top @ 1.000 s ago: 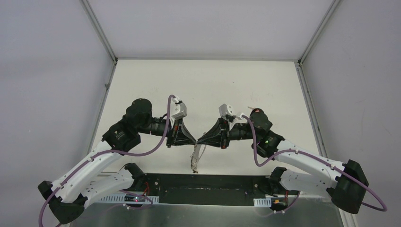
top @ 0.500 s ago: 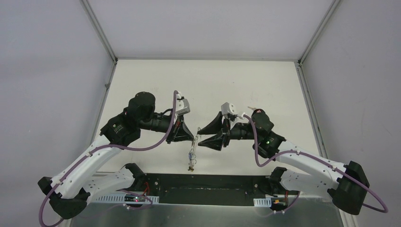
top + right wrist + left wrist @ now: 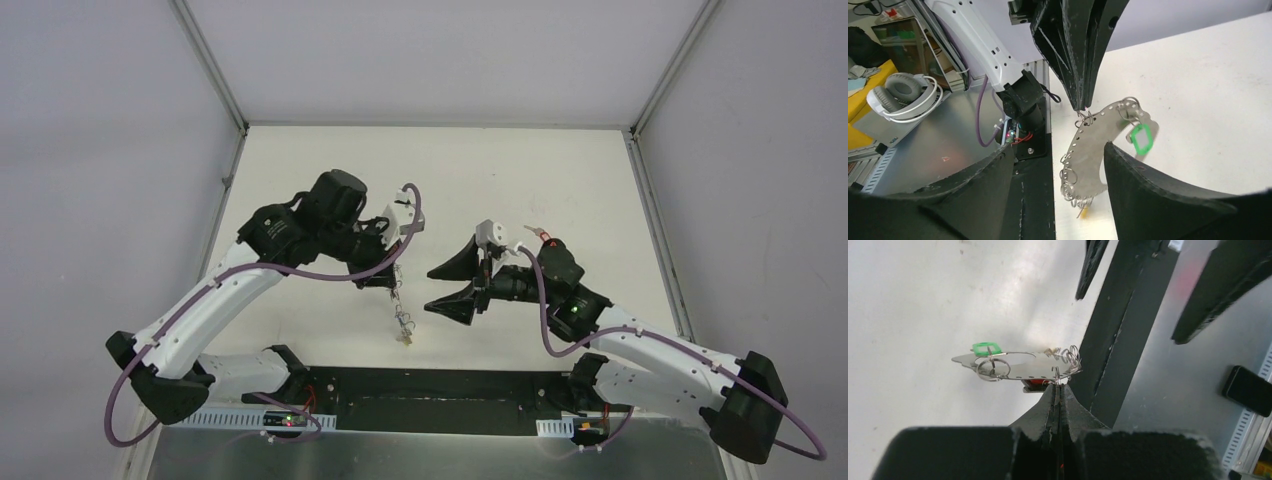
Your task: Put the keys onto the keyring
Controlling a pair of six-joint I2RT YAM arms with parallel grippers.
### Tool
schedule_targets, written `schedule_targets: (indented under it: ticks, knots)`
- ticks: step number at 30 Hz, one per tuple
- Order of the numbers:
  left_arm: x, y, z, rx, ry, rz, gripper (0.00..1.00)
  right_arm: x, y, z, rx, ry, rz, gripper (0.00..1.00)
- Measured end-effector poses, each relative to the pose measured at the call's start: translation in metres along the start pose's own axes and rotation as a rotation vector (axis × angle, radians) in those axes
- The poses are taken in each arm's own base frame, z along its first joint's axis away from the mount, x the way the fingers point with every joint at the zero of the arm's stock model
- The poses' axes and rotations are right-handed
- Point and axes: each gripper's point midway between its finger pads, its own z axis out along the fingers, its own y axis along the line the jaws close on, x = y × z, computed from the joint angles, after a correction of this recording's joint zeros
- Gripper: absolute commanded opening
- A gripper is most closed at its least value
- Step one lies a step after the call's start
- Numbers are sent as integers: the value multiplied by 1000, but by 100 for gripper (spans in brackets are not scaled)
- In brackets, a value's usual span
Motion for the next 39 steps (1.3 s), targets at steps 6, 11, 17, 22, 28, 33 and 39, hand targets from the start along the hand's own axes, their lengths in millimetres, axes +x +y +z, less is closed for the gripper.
schedule_targets:
  ticks: [6, 11, 17, 22, 28, 33, 39]
  knots:
    - [32, 7, 18, -18, 191, -27, 0, 7, -7, -9, 68, 2, 12, 75]
    - [48, 11, 42, 1, 299, -38, 0, 11, -14, -16, 124, 2, 23, 76]
    - [54, 24, 79, 1, 289, -33, 0, 21, -25, -27, 215, 24, 56, 79]
    - [49, 36, 106, -24, 213, -23, 0, 22, -34, -40, 303, 22, 70, 84]
    - [46, 54, 135, -60, 179, -40, 7, 29, -45, -56, 411, 19, 113, 89]
    - [49, 66, 149, -105, 169, -60, 31, 43, -61, -67, 530, 40, 207, 93]
    - [28, 81, 155, -172, 71, -80, 64, 76, -79, -83, 685, 125, 333, 99]
